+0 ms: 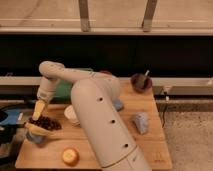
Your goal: Place grapes in table surface
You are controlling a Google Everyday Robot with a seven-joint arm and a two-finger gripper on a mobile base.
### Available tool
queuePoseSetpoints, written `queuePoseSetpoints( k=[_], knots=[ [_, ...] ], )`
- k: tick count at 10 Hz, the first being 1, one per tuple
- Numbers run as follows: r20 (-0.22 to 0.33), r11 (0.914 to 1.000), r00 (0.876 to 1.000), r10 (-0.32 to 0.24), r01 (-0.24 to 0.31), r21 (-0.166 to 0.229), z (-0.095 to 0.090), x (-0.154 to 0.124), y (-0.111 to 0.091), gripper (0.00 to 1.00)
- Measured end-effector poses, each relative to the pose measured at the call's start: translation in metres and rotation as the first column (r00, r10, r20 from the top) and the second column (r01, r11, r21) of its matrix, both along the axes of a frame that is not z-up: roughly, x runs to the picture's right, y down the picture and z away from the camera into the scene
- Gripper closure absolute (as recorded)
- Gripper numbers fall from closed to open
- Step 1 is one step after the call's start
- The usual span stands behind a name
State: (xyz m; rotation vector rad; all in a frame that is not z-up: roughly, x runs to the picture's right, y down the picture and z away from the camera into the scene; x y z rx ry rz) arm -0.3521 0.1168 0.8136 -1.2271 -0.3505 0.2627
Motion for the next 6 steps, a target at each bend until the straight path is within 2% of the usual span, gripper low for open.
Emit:
queuePoseSetpoints(
  k=[2, 6],
  knots=[
    [-0.020, 0.9997, 1.000, 0.005, -0.005, 0.022, -0.001, 0.004, -0.009, 0.20],
    [-0.022, 0.9999, 1.000, 0.004, -0.004, 0.010, 0.011, 0.004, -0.006, 0.20]
  ],
)
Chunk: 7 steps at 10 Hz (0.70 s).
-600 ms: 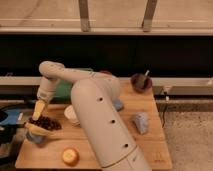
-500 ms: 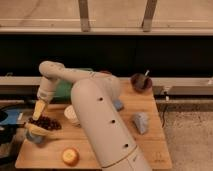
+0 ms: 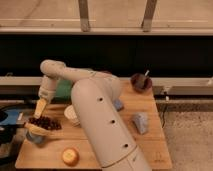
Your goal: Place grapes in table surface
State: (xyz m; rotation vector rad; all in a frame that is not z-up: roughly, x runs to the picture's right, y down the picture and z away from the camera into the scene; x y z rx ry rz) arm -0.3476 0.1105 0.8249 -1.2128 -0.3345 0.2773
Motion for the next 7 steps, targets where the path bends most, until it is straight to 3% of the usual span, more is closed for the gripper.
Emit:
queuePoseSetpoints(
  k=[4, 7],
  knots=[
    [0.019, 0.9991, 1.000, -0.021, 0.022, -0.037, 0.018, -0.015, 0.016, 0.20],
    [0.042, 0.9973, 0.999, -0.029, 0.031, -0.067, 0.017, -0.023, 0.035, 0.20]
  ],
)
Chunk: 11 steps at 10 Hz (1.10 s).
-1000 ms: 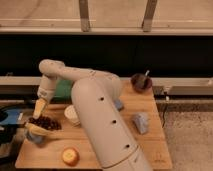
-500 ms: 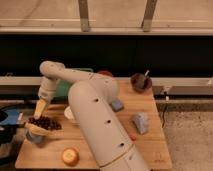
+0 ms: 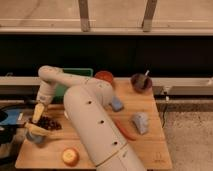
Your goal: Place grapes in table surface
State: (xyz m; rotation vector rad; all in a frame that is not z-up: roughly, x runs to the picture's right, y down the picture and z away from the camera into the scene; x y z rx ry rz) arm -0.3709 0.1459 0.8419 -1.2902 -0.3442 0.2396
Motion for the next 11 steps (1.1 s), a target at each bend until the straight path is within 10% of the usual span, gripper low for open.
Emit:
queuePoseSetpoints(
  k=[4, 11],
  knots=[
    [0.001, 1.0000, 1.000, -0.005, 0.005, -0.008, -0.0022, 0.0008, 0.0018, 0.25],
    [-0.002, 0.9997, 1.000, -0.008, 0.008, -0.022, -0.0033, 0.0054, 0.0082, 0.94]
  ],
)
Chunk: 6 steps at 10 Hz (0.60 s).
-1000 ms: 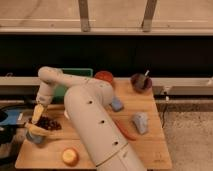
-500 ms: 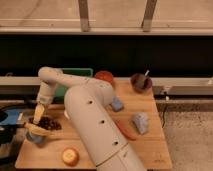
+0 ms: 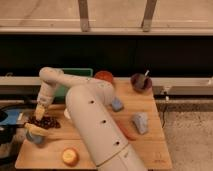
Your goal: Place grapes in table surface
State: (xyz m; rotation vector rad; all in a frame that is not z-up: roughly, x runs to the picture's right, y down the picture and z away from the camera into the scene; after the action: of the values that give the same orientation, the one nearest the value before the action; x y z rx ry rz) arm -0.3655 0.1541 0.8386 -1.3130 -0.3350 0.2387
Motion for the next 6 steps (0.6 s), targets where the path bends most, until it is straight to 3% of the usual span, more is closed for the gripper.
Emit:
queuePoseSetpoints(
  k=[2, 4, 6],
  knots=[
    [0.005, 1.0000, 1.000, 0.002, -0.002, 0.006, -0.002, -0.004, 0.000, 1.00],
    [0.002, 0.9986, 1.000, -0.004, 0.004, 0.053, -0.014, -0.006, -0.009, 1.00],
    [-0.007, 0.9929, 1.000, -0.001, 0.002, 0.119, -0.033, -0.009, -0.036, 1.00]
  ],
)
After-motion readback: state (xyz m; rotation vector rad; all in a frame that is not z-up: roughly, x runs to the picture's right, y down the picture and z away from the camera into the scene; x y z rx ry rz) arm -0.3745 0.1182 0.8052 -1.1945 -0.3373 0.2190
